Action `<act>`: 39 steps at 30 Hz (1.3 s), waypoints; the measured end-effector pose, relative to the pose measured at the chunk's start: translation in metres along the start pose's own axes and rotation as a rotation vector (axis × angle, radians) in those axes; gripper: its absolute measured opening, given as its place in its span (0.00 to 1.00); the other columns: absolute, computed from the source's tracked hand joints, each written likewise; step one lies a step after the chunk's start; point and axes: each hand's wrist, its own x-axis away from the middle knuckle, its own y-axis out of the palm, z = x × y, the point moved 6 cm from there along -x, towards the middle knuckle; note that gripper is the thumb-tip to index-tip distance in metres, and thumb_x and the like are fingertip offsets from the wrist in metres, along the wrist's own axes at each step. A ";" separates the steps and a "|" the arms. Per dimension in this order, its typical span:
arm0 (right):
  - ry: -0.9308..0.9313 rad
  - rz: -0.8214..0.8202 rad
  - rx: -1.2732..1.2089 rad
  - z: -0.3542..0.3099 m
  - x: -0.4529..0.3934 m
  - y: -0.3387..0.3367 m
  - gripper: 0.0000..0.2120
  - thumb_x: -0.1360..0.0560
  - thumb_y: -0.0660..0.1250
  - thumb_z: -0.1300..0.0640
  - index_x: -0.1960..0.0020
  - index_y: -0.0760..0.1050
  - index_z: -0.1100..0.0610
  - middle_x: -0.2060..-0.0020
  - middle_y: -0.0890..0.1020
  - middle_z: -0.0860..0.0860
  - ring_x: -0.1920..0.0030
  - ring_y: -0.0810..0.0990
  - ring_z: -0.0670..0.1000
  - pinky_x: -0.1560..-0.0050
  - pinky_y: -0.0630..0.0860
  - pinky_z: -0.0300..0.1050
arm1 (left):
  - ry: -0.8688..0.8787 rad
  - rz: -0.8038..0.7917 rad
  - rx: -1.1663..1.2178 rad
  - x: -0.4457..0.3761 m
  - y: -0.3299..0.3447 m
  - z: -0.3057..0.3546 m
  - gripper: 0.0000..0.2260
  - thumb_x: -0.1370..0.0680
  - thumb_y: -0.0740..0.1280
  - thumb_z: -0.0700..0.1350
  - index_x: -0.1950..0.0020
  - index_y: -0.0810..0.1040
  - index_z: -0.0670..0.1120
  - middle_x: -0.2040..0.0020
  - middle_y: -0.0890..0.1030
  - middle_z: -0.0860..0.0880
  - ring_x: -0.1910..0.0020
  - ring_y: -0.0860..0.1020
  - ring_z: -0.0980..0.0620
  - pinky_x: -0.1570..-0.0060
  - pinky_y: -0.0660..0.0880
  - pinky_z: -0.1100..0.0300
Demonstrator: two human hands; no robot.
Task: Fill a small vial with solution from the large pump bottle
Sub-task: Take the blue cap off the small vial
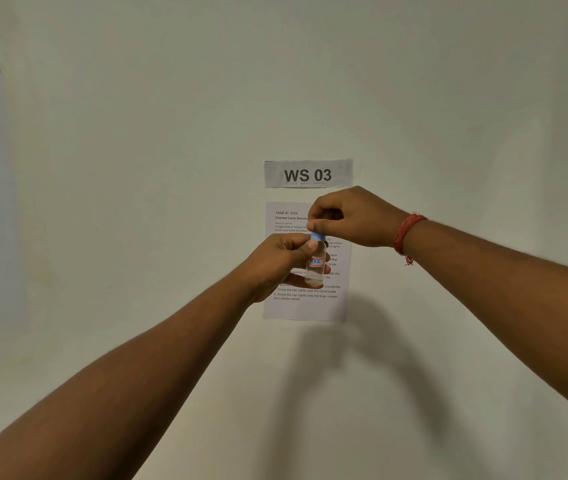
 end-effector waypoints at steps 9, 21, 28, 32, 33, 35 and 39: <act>0.005 0.028 -0.032 -0.001 -0.001 -0.001 0.08 0.22 0.66 0.47 0.50 0.80 0.50 0.56 0.83 0.49 0.53 0.80 0.51 0.49 0.79 0.50 | -0.002 -0.004 0.006 -0.002 -0.001 -0.001 0.13 0.17 0.65 0.49 0.43 0.83 0.42 0.51 0.87 0.44 0.48 0.86 0.44 0.54 0.84 0.49; -0.002 -0.021 -0.040 0.001 -0.002 0.001 0.06 0.24 0.68 0.51 0.50 0.81 0.51 0.58 0.84 0.46 0.56 0.81 0.47 0.51 0.80 0.49 | -0.025 -0.043 0.032 -0.004 0.000 -0.006 0.10 0.17 0.65 0.48 0.43 0.84 0.46 0.47 0.87 0.43 0.47 0.86 0.44 0.57 0.83 0.51; 0.023 0.027 -0.050 0.008 -0.005 -0.001 0.10 0.23 0.67 0.45 0.49 0.81 0.51 0.56 0.83 0.45 0.54 0.80 0.45 0.54 0.76 0.41 | -0.027 -0.050 0.019 -0.003 0.000 -0.006 0.11 0.18 0.66 0.50 0.44 0.84 0.45 0.49 0.87 0.43 0.48 0.86 0.45 0.58 0.83 0.53; 0.032 -0.025 -0.063 0.007 -0.005 0.001 0.08 0.24 0.69 0.46 0.52 0.82 0.50 0.60 0.84 0.42 0.58 0.79 0.37 0.58 0.72 0.33 | -0.026 -0.050 0.013 -0.003 0.000 -0.005 0.11 0.19 0.66 0.50 0.44 0.85 0.45 0.49 0.87 0.43 0.48 0.86 0.45 0.58 0.83 0.54; 0.030 -0.029 -0.064 0.007 -0.005 0.000 0.07 0.24 0.69 0.47 0.52 0.82 0.49 0.60 0.83 0.42 0.59 0.79 0.36 0.58 0.71 0.33 | -0.026 -0.050 0.011 -0.003 0.000 -0.005 0.11 0.18 0.66 0.50 0.44 0.84 0.45 0.49 0.87 0.44 0.48 0.86 0.45 0.58 0.83 0.54; 0.024 -0.030 -0.065 0.005 -0.005 0.000 0.06 0.24 0.69 0.49 0.52 0.82 0.49 0.59 0.84 0.42 0.59 0.79 0.36 0.58 0.71 0.32 | -0.026 -0.050 0.007 -0.002 0.000 -0.005 0.12 0.18 0.65 0.49 0.43 0.84 0.44 0.49 0.87 0.44 0.48 0.86 0.45 0.57 0.83 0.53; 0.012 -0.032 -0.082 0.004 -0.003 0.000 0.03 0.25 0.69 0.53 0.54 0.82 0.48 0.61 0.83 0.40 0.61 0.79 0.34 0.62 0.70 0.26 | -0.028 -0.060 0.006 -0.001 0.002 -0.004 0.12 0.17 0.65 0.49 0.41 0.83 0.44 0.48 0.87 0.43 0.47 0.86 0.44 0.56 0.83 0.51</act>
